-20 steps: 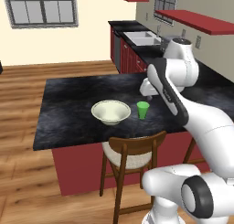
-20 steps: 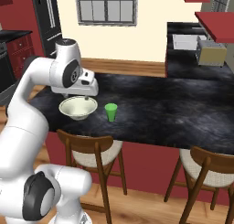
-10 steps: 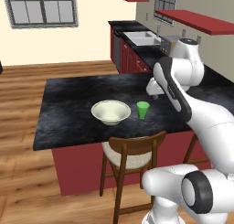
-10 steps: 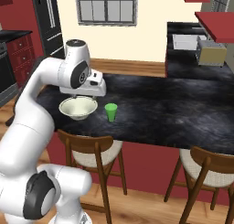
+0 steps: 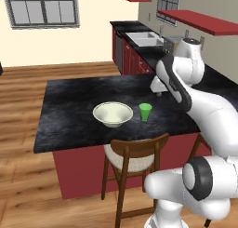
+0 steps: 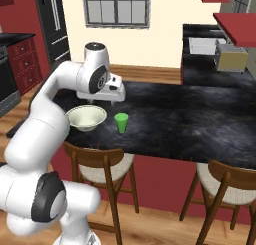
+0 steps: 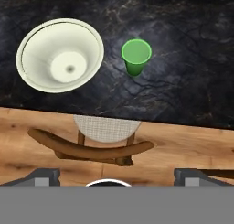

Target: Place the cup inside the bowl on the dining table and move the bowl to any counter.

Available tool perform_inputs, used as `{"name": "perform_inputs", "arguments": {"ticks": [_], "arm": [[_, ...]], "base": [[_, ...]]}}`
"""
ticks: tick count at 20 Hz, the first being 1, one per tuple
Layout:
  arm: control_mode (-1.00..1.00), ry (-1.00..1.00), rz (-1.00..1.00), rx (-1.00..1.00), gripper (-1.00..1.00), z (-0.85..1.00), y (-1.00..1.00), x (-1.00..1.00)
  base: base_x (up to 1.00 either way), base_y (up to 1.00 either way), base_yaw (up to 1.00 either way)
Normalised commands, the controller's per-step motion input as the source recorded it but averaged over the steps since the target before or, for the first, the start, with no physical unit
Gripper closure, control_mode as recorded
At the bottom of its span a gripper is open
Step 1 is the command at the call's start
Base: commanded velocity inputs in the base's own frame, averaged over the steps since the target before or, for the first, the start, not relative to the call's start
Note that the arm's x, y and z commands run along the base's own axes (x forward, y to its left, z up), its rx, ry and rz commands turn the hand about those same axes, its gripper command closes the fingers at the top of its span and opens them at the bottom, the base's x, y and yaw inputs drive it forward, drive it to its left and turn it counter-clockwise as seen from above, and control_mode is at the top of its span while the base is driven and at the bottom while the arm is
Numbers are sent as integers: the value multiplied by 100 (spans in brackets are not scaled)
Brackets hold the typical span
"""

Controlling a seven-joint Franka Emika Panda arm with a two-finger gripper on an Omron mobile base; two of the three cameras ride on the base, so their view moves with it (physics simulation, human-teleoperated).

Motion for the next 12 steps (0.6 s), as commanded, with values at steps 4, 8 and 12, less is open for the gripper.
{"name": "perform_inputs", "arguments": {"ticks": [4, 8, 12], "arm": [[-100, 0, 0, 0, -100, 0, -9, 44], [-100, 0, 0, 0, -100, 0, -1, 43], [-100, 0, 0, 0, -100, 0, 0, 48]], "base": [[0, 0, 0], [0, 0, 0], [0, 0, 0]]}}
